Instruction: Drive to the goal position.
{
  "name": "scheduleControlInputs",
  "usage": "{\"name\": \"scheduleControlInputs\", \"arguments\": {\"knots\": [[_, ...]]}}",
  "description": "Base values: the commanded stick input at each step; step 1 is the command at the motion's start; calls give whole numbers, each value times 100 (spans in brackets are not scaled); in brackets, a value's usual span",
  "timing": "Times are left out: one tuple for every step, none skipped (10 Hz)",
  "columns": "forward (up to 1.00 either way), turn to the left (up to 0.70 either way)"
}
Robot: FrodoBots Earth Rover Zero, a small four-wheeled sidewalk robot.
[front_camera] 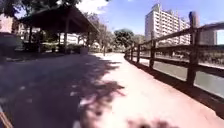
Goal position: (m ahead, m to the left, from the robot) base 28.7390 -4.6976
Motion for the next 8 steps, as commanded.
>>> {"name": "scheduleControlInputs", "arguments": {"knots": [[85, 0], [85, 0], [85, 0], [85, 0], [85, 0], [85, 0], [85, 0], [85, 0]]}}
